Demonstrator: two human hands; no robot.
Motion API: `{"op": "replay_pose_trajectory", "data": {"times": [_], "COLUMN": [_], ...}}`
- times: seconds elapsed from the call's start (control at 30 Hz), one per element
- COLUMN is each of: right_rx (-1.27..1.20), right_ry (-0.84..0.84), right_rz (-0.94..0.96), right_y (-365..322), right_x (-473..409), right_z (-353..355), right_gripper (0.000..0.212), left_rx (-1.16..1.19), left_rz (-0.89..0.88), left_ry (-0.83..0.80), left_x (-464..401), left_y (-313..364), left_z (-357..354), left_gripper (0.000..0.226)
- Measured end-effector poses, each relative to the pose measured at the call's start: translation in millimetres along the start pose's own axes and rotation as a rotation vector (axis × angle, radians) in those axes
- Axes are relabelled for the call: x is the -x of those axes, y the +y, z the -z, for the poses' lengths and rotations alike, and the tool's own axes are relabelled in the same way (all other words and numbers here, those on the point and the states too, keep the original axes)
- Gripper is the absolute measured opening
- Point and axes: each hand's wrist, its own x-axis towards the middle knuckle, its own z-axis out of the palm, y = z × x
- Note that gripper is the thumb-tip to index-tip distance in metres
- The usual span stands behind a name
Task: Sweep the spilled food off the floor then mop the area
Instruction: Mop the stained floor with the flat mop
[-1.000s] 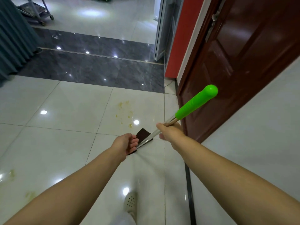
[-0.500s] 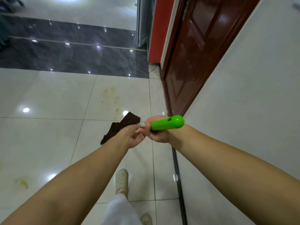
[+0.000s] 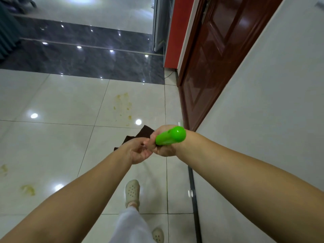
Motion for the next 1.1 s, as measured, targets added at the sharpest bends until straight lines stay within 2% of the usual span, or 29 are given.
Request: {"op": "replay_pose_trajectory", "data": {"times": [0.07,0.13,0.23,0.3,0.4,0.6,0.73,0.9,1.1], "right_rx": [0.086,0.132,0.253,0.227,0.223,0.248,0.212,0.202,0.204], "right_ry": [0.024,0.032,-0.006,-0.030,-0.020,0.036,0.027,0.023,-0.003], "right_rz": [-0.043,-0.079,-0.071,-0.126,-0.155,-0.132,-0.129,-0.130,-0.098], "right_y": [3,3,-1,-4,-9,-29,-58,-104,-167], "right_x": [-7,-8,-12,-15,-28,-54,-76,-104,-144], "right_z": [3,8,14,14,9,-14,-36,-75,-122], "right_gripper": [0.007,0.009,0.030,0.043,0.028,0.022,0.018,0.019,0.018], "left_rx": [-0.005,-0.028,0.008,0.051,0.047,0.063,0.021,0.038,0.046], "left_rz": [0.008,-0.015,-0.076,-0.098,-0.095,-0.101,-0.126,-0.133,-0.126], "left_ry": [-0.008,-0.021,-0.007,0.036,0.057,0.102,0.127,0.146,0.154], "left_x": [-2,-3,-6,-10,-17,-39,-60,-86,-115], "left_y": [-6,-12,-17,-15,-7,27,64,125,205], "left_z": [3,2,0,0,0,0,-1,-8,-19], "left_gripper": [0.015,0.016,0.013,0.014,0.013,0.027,0.047,0.026,0.024]}}
